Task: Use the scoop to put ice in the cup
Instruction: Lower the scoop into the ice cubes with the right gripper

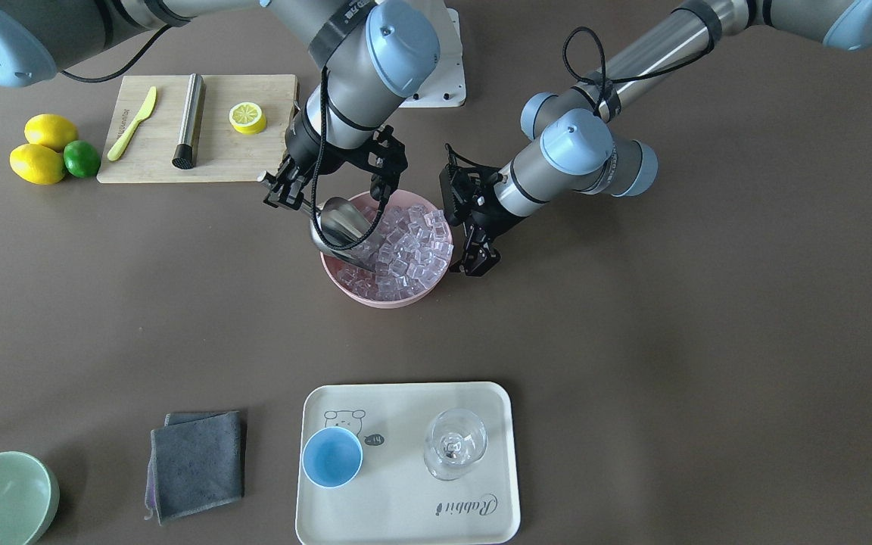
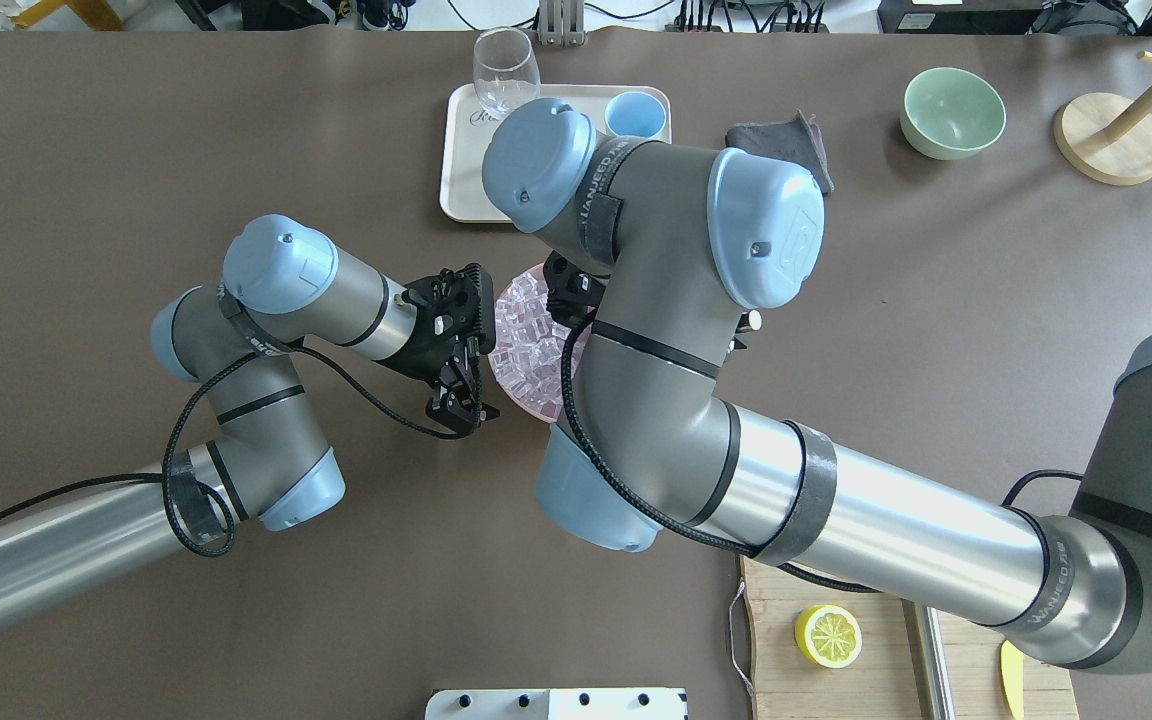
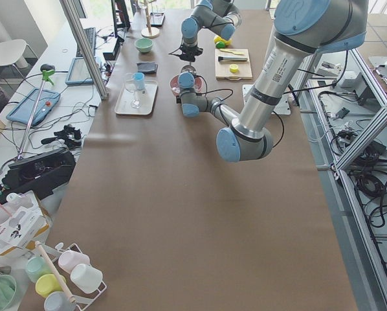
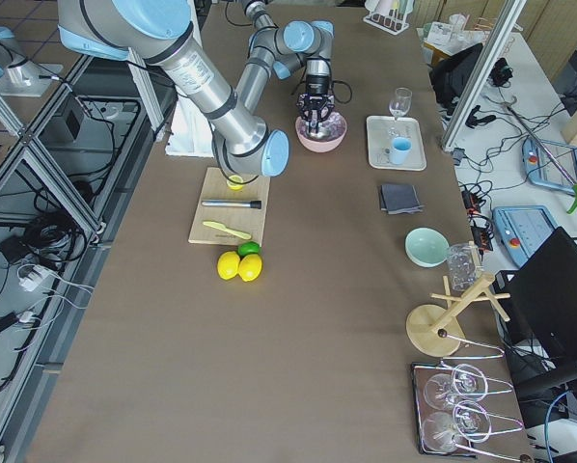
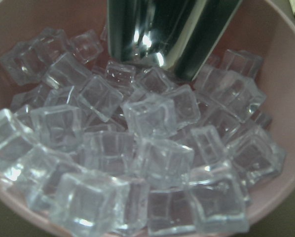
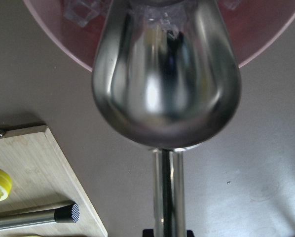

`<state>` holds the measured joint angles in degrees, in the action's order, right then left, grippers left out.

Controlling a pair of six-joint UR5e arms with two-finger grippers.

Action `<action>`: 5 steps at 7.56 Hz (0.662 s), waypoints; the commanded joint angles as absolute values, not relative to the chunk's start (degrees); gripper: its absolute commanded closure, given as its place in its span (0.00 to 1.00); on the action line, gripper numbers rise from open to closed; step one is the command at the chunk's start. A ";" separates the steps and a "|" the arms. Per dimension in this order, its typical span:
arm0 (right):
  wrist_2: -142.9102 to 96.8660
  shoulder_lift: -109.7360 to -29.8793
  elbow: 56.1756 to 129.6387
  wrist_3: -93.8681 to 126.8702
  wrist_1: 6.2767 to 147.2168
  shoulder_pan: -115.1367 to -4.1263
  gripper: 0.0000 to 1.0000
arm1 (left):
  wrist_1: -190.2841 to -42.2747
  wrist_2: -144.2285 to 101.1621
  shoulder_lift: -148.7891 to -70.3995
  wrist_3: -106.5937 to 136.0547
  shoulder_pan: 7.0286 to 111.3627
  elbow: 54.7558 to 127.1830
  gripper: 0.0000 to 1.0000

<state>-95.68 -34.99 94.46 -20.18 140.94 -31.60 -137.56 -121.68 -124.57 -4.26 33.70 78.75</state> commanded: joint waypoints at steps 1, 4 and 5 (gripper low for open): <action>-96.24 -41.37 99.03 -18.81 133.26 -31.64 1.00 | -138.16 -121.47 -124.63 -3.96 33.57 78.58 0.02; -96.68 -46.74 101.60 -15.66 125.97 -31.64 1.00 | -138.16 -121.55 -124.54 -3.96 33.57 78.57 0.02; -97.29 -47.02 101.86 -15.30 125.51 -31.64 1.00 | -138.34 -121.55 -124.54 -4.04 33.57 78.57 0.02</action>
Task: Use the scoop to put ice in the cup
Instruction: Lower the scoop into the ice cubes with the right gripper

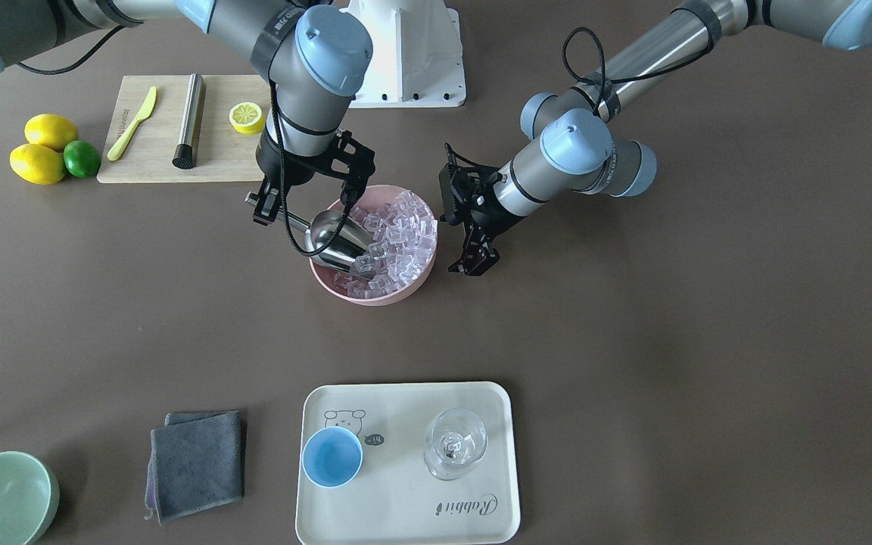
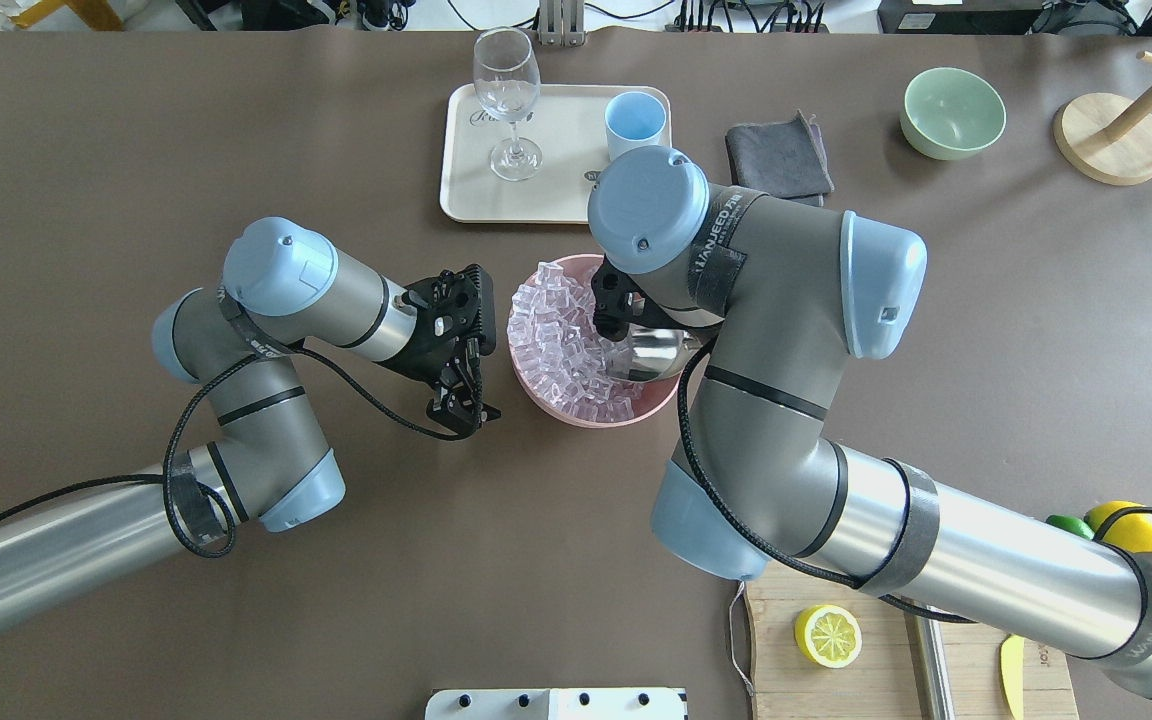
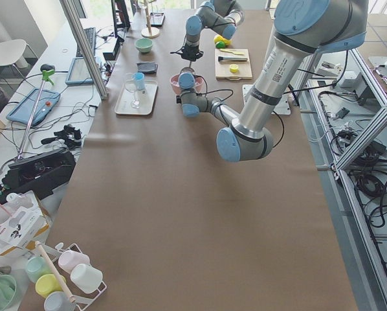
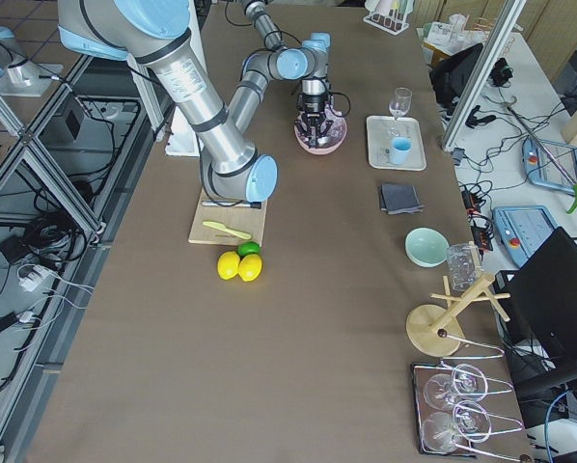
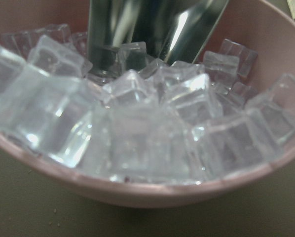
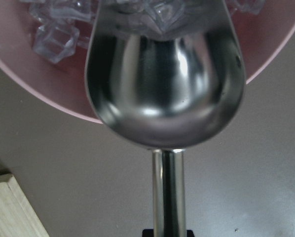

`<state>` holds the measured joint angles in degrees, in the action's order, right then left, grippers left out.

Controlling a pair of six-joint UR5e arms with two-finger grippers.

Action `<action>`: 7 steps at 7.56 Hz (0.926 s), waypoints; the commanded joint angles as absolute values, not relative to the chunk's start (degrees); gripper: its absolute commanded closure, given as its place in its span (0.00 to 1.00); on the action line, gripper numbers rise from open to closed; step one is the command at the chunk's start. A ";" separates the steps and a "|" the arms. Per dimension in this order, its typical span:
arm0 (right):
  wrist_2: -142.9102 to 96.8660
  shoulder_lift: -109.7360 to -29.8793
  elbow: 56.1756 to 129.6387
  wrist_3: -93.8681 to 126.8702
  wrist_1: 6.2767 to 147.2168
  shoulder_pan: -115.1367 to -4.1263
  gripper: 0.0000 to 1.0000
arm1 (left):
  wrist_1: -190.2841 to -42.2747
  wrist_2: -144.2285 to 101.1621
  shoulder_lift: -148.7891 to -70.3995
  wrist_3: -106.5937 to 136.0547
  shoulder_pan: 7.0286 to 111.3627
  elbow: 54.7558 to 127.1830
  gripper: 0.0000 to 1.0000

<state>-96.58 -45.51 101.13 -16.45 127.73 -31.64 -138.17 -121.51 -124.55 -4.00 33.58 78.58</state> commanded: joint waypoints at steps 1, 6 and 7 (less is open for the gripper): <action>-97.64 -48.24 103.52 -15.03 125.07 -31.64 1.00 | -138.25 -121.47 -124.54 -3.87 33.57 78.57 0.02; -100.28 -51.67 104.94 -10.64 115.69 -31.64 1.00 | -137.99 -119.88 -126.47 -0.97 32.43 78.66 0.02; -100.46 -52.98 104.94 -9.76 112.27 -31.64 1.00 | -137.99 -119.88 -126.47 -0.97 32.43 78.66 0.02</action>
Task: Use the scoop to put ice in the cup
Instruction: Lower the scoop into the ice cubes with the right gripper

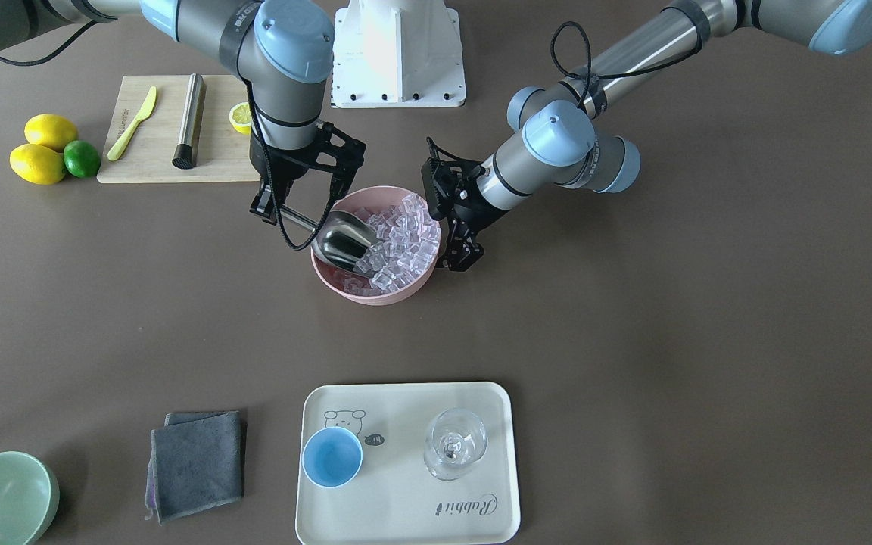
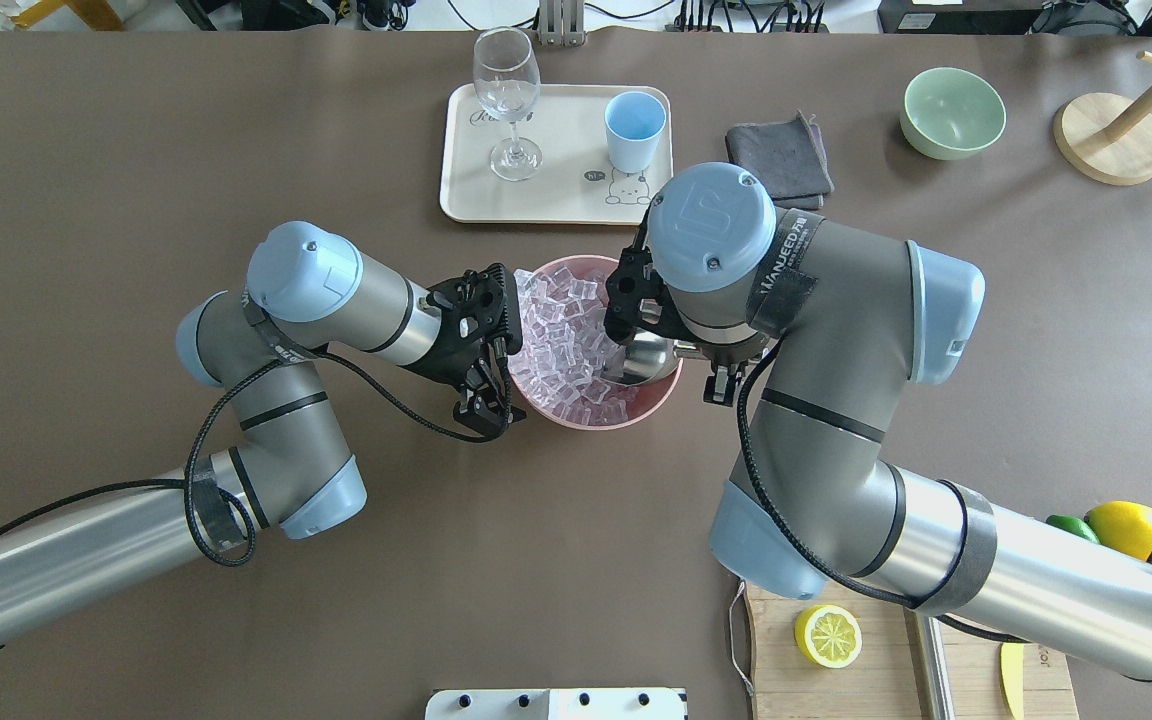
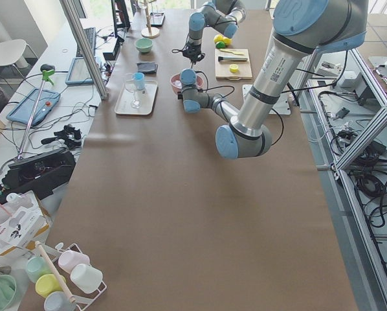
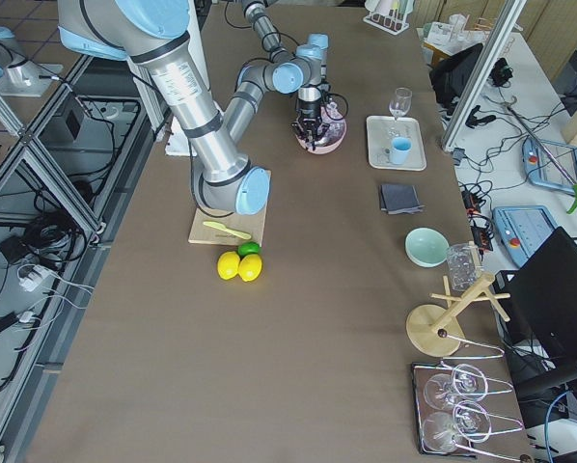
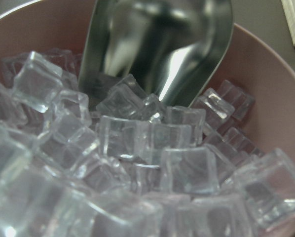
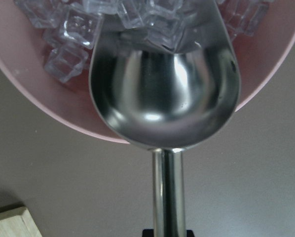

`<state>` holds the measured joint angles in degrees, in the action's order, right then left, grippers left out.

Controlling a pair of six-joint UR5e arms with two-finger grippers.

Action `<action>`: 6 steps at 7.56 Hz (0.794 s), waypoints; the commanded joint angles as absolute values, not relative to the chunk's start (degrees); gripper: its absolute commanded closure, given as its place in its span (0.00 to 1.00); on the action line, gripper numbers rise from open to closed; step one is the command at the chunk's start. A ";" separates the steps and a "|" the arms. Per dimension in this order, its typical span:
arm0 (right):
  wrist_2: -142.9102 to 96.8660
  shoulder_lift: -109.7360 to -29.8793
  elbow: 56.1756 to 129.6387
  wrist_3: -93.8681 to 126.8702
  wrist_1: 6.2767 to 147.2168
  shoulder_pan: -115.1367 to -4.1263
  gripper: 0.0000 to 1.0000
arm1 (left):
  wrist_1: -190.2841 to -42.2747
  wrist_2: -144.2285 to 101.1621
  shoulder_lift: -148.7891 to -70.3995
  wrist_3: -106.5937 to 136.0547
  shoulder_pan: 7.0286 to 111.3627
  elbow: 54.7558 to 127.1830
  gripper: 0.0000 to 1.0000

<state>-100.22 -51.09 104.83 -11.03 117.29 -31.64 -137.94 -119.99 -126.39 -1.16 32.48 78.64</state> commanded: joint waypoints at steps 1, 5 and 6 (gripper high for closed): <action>-101.16 -54.30 106.59 -8.71 110.32 -31.64 1.00 | -137.99 -119.88 -126.47 -1.05 32.43 78.66 0.02; -101.25 -58.44 108.36 -4.40 101.52 -31.64 1.00 | -137.90 -119.88 -126.56 -1.05 32.52 78.66 0.02; -101.34 -60.19 109.07 -2.83 98.29 -31.55 1.00 | -137.90 -119.88 -126.56 -1.05 32.52 78.66 0.02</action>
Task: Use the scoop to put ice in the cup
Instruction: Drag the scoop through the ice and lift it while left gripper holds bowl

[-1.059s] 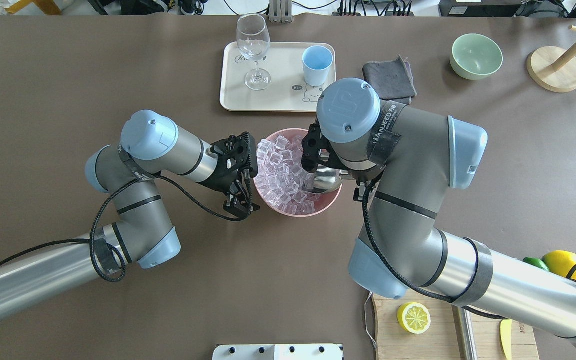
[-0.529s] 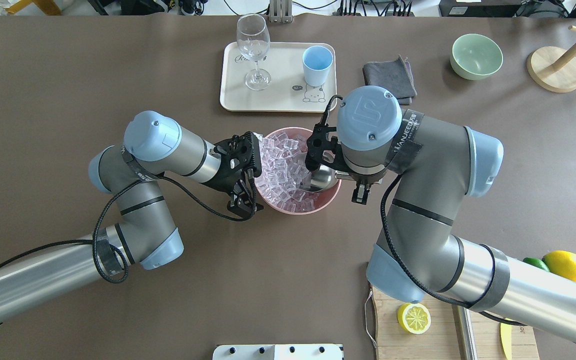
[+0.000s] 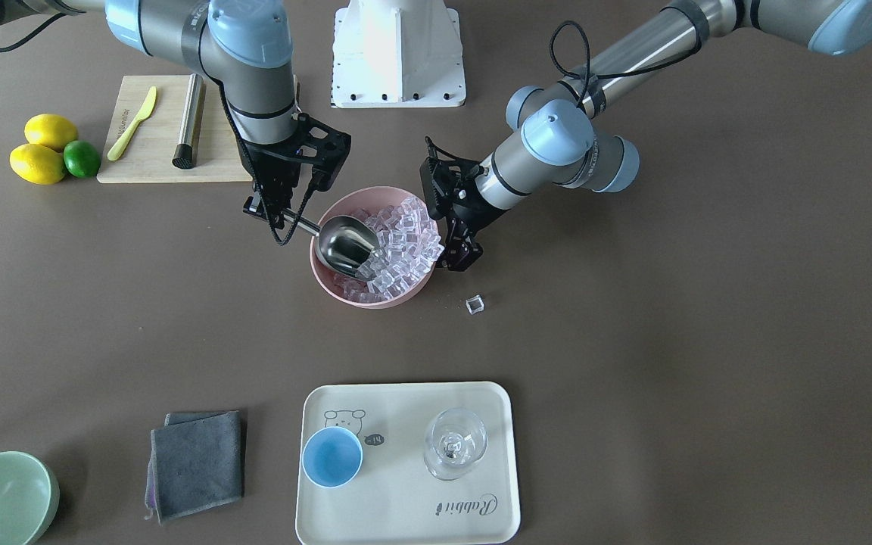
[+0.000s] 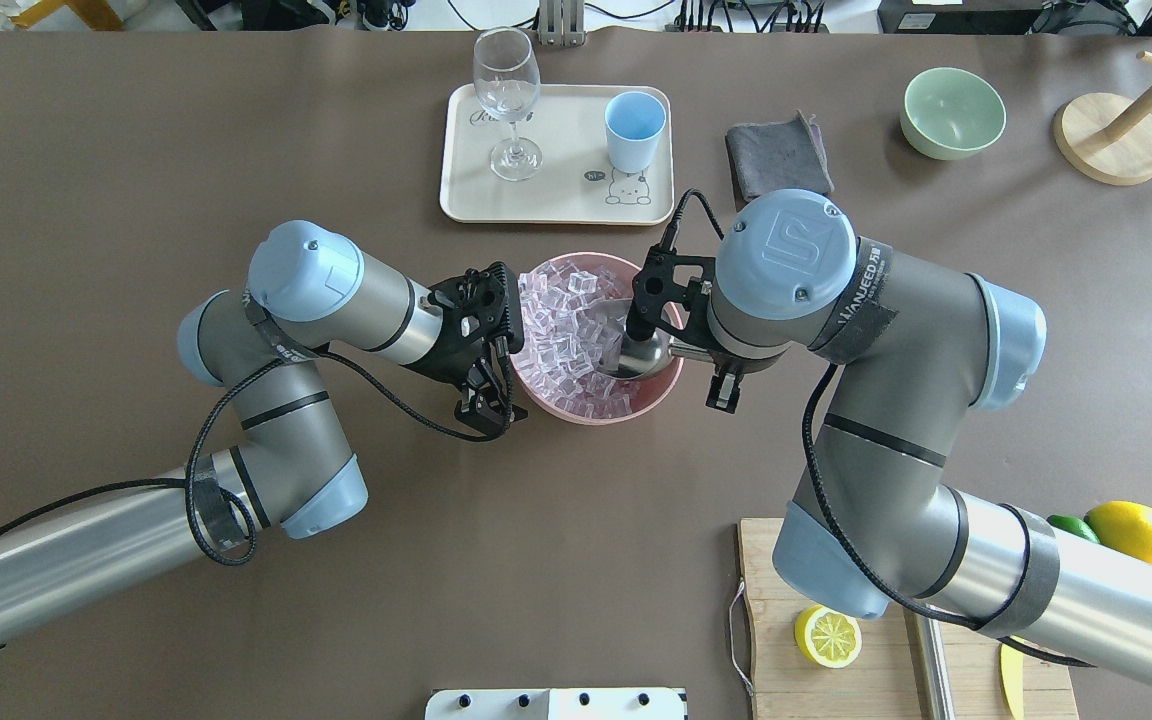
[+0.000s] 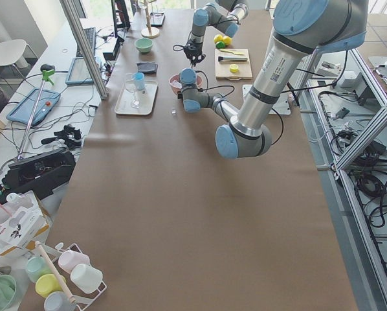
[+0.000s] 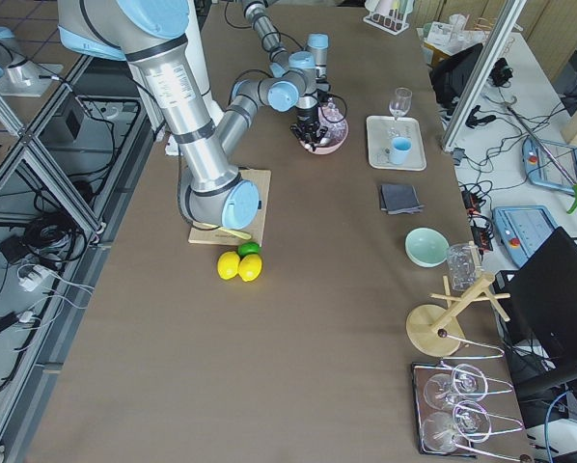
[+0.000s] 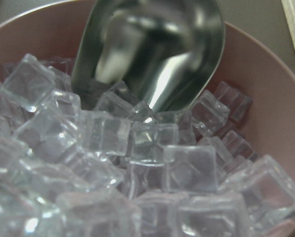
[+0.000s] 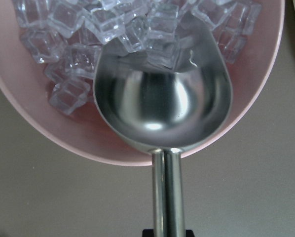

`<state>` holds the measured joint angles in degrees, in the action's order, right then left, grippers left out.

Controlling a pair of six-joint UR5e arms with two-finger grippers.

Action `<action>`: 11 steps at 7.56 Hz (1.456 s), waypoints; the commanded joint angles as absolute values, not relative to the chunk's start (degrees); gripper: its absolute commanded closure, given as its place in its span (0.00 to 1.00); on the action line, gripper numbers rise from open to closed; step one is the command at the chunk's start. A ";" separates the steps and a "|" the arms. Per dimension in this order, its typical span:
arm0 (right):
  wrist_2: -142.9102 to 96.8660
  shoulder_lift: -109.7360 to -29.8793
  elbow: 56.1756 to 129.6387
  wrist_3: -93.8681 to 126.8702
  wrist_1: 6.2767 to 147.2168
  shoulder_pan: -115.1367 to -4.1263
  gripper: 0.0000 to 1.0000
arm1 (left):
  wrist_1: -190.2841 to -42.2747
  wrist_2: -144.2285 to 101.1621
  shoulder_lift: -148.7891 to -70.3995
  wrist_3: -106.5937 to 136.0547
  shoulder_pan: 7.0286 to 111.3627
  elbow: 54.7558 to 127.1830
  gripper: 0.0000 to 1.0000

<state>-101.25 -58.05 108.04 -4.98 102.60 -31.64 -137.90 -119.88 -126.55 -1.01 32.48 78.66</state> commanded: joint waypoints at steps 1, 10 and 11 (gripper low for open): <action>-101.34 -61.60 109.07 -2.64 95.22 -31.55 1.00 | -137.90 -119.88 -126.56 -1.05 32.43 78.75 0.02; -101.42 -68.20 112.41 6.83 79.82 -31.64 1.00 | -138.08 -120.06 -126.21 -1.23 32.70 78.75 0.02; -101.69 -68.12 112.76 9.90 79.20 -31.64 1.00 | -138.08 -120.06 -126.21 -1.23 32.70 78.84 0.02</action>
<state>-101.33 -67.99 112.40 5.16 80.75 -31.63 -138.05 -120.04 -126.24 -1.22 32.68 78.75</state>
